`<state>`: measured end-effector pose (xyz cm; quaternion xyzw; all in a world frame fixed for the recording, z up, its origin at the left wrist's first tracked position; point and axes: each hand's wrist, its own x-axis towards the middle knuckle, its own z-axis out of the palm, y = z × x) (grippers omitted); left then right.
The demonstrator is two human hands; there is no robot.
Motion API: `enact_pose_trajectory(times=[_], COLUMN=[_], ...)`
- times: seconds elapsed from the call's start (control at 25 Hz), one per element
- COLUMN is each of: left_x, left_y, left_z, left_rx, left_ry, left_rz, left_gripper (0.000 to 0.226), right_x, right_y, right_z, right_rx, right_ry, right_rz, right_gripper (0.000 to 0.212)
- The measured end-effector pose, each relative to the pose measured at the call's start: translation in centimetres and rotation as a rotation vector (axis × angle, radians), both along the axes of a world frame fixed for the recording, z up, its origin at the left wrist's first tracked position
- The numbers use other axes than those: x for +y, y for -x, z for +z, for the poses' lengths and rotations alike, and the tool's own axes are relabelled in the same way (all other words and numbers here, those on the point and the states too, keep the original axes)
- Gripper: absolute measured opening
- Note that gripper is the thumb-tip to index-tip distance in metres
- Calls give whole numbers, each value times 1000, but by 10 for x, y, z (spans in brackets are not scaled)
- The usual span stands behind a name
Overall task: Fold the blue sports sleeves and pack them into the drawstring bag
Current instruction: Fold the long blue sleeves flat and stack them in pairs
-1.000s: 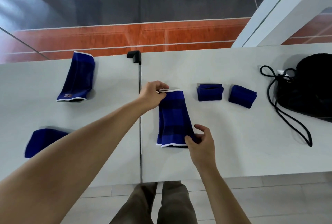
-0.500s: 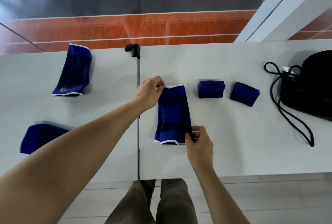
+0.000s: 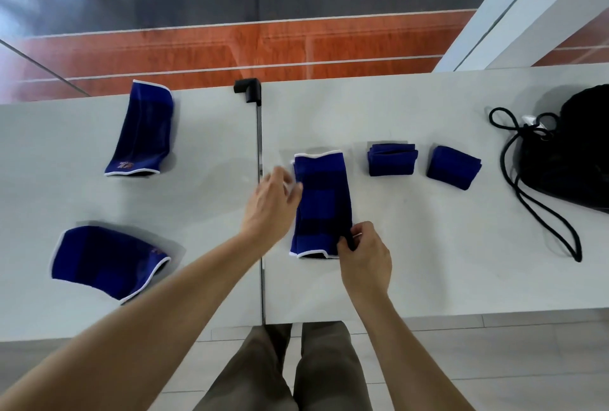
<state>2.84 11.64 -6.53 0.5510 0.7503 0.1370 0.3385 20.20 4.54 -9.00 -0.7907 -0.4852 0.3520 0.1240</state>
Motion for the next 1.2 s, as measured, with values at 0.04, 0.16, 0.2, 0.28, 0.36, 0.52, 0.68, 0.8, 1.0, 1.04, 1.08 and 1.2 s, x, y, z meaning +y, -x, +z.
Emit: enact_pose_trajectory(times=[0.04, 0.16, 0.2, 0.28, 0.36, 0.52, 0.68, 0.8, 1.0, 1.04, 1.08, 1.2], left_x=[-23, -70, -74, -72, -70, -72, -58, -59, -68, -68, -67, -63], left_y=[-1, -7, -8, -8, -7, -4, -9, -13, -16, -17, -18, -17], left_z=[2, -4, -7, -11, -13, -15, -19, -31, -38, -36, -33, -28], left_rx=[-15, -84, -91, -86, -82, 98, 265, 310, 401, 426, 445, 453], left_ry=[87, 295, 292, 258, 235, -14, -231, -69, 59, 76, 93, 127], left_rz=[-27, -60, -48, -4, 45, -140, -439, -570, -602, -608, -607, -599], left_gripper=[28, 30, 24, 15, 12, 36, 59, 70, 80, 83, 84, 86], right_x=[-1, -3, -2, -3, -4, -4, -3, -6, -4, -2, 0, 9], right_y=[1, 5, 6, 8, 7, 6, 1, -4, -11, -14, -17, -25], right_z=[0, 0, 0, 0, -1, -3, -7, -14, -18, -17, -16, -17], right_rx=[-14, -84, -104, -121, -128, -99, -115, -181, -416, -442, -457, -473], right_ry=[-38, -107, -105, -101, -102, -133, -150, -150, -186, -192, -202, -213], right_rz=[7, 19, 21, 28, 45, 70, 145, 262, 490, 544, 597, 672], right_gripper=[16, 15, 13, 12, 12, 17, 29, 52, 76, 79, 81, 83])
